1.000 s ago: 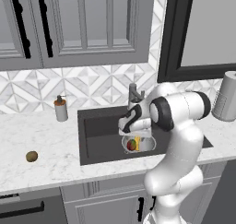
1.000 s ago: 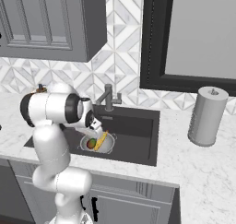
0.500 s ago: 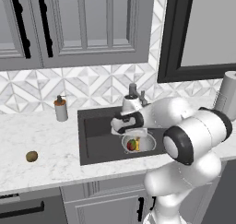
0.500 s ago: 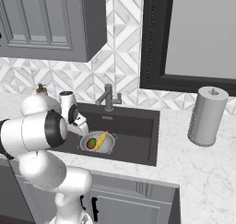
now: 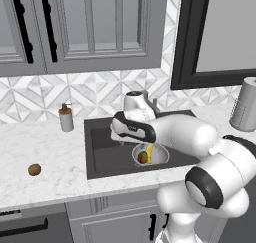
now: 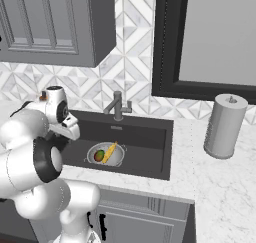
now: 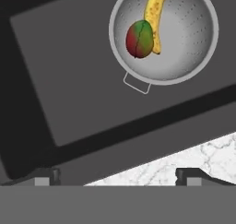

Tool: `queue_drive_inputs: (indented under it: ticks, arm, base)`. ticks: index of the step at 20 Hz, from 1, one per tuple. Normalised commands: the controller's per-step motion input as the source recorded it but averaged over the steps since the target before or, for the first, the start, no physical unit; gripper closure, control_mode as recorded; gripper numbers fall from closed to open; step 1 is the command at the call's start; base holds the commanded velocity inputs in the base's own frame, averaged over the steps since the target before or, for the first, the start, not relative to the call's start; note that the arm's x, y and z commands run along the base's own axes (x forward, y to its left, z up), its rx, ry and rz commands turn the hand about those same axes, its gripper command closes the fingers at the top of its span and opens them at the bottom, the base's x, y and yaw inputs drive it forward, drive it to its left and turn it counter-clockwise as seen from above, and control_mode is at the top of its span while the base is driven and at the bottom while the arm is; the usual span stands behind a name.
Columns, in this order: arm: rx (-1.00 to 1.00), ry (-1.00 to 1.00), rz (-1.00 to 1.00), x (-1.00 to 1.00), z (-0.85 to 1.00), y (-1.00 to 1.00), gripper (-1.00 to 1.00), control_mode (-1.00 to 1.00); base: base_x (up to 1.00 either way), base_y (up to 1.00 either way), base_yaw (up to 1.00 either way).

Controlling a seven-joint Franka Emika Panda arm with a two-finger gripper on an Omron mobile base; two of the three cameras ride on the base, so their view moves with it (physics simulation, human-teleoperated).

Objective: Put the colander in the sink, put the kiwi, banana, mango in the colander, and turn on the sink faucet and pour water over the colander.

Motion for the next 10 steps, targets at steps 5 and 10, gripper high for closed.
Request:
queue_drive_inputs:
  ticks: [5,10]
  arm:
    - [0.04,0.15,0.0,-0.26,0.34,0.58,-1.0,-1.0]
    - [0.03,0.1,0.0,-0.16,0.02,0.51,-1.0,-1.0]
  base:
    - [0.0,0.0,0.0]
    - [0.0,0.0,0.0]
